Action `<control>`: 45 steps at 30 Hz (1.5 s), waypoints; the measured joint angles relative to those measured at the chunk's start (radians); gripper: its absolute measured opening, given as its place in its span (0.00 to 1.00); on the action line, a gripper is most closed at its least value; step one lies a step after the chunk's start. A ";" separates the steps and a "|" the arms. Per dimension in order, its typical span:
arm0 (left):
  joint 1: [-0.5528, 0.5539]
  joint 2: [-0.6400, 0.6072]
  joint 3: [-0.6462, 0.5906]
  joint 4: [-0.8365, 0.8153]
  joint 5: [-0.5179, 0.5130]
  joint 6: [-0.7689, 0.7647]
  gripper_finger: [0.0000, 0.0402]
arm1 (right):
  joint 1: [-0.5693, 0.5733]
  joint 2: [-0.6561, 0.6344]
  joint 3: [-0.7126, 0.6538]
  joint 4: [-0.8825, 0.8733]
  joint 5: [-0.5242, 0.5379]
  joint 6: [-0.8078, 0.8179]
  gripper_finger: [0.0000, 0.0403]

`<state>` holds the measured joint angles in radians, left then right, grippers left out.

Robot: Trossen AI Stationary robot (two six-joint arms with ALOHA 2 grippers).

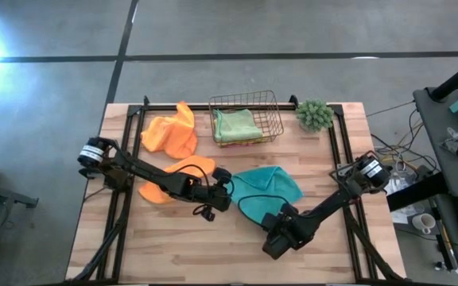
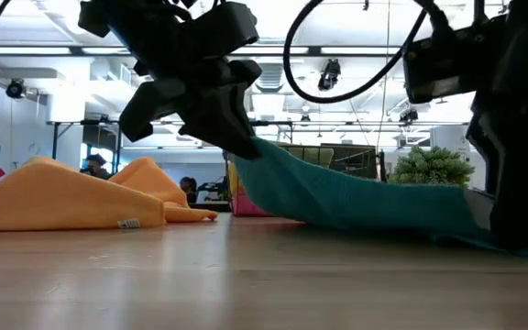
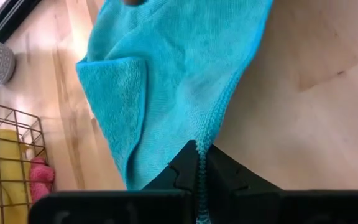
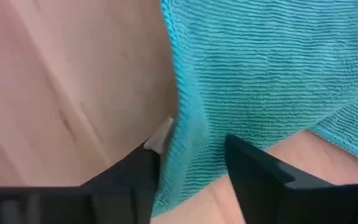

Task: Fold microfiber towels
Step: Fold the blue microfiber cloth

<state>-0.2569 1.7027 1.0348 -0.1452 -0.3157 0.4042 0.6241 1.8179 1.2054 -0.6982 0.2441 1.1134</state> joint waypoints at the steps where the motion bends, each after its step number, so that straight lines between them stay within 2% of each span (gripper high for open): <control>1: 0.000 0.000 0.000 -0.003 0.000 0.000 0.00 | -0.001 0.000 0.000 -0.001 0.000 0.012 0.38; 7: 0.000 0.000 -0.001 -0.046 0.000 0.000 0.00 | 0.000 0.000 0.000 0.001 -0.001 0.071 0.08; 9: 0.000 0.000 -0.001 -0.065 0.000 0.000 0.00 | 0.003 0.000 0.004 -0.001 -0.009 0.078 0.04; 16: 0.000 -0.017 0.001 -0.108 0.001 0.000 0.00 | 0.018 0.000 0.058 -0.003 -0.016 0.081 0.02; 21: 0.000 -0.086 0.002 -0.164 0.001 0.000 0.00 | 0.027 0.000 0.126 -0.030 -0.016 0.097 0.02; 28: -0.003 -0.250 0.002 -0.247 0.013 -0.004 0.00 | 0.044 0.000 0.281 -0.187 -0.001 0.109 0.02; 32: -0.008 -0.352 0.003 -0.281 0.047 -0.004 0.00 | 0.045 0.000 0.394 -0.333 0.002 0.108 0.02; 39: -0.022 -0.490 0.056 -0.361 0.064 -0.006 0.00 | 0.046 0.000 0.620 -0.597 0.127 0.096 0.02; 45: -0.049 -0.524 0.172 -0.376 0.080 -0.031 0.00 | 0.042 0.000 0.805 -0.711 0.223 0.032 0.02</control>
<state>-0.3056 1.1790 1.2064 -0.5207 -0.2358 0.3731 0.6665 1.8179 2.0105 -1.4091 0.4671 1.1452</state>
